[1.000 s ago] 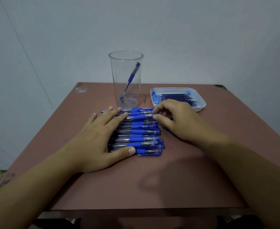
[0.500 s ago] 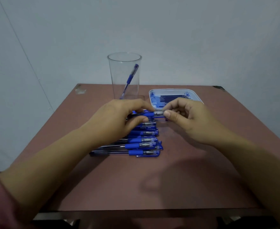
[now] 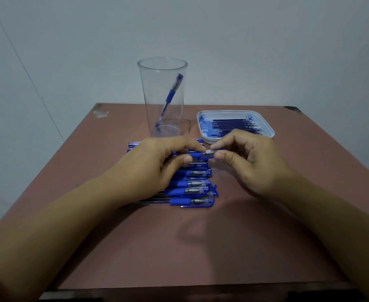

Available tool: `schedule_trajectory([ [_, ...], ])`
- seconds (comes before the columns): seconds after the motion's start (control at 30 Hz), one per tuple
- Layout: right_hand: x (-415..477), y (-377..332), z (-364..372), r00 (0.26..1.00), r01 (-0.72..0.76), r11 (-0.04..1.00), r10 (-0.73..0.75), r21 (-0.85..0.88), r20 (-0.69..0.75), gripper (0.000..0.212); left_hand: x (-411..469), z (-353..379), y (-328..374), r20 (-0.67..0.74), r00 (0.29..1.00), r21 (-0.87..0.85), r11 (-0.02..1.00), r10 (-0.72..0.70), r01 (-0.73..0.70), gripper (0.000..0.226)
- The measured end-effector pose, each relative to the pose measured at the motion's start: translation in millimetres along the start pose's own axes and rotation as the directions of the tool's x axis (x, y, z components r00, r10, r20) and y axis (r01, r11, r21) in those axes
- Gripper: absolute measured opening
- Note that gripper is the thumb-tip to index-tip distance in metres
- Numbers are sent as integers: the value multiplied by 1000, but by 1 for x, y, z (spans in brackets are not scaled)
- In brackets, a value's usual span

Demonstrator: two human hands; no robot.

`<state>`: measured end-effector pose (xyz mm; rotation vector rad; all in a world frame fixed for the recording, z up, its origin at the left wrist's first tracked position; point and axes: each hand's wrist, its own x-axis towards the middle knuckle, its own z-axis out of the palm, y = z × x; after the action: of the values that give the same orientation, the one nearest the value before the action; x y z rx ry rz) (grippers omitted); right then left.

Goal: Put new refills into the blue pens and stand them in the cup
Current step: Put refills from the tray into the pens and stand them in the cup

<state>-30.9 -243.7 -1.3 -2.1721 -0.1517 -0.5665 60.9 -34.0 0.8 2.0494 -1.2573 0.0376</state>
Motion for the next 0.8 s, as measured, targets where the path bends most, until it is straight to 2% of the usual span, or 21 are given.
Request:
schedule_trajectory([
  [0.13, 0, 1, -12, 1000, 24, 998, -23, -59, 6, 17, -2, 0, -7, 17, 1000, 18, 1000, 17, -17, 36],
  [0.2, -1, 0, -13, 999, 31, 998, -28, -58, 42, 11, -1, 1, -8, -8, 999, 52, 998, 47, -46, 30],
  [0.47, -7, 6, -28, 999, 32, 987, -29, -156, 20, 6, 2, -3, -18, -150, 985, 169, 983, 90, -64, 38],
  [0.63, -9, 12, -37, 997, -18, 968, 35, -249, 64, 4, 2, -6, -23, -194, 975, 179, 981, 108, -73, 39],
  [0.8, -11, 12, -37, 983, -72, 943, 122, -325, 136, 9, 3, -6, -23, -190, 975, 182, 980, 115, -80, 37],
])
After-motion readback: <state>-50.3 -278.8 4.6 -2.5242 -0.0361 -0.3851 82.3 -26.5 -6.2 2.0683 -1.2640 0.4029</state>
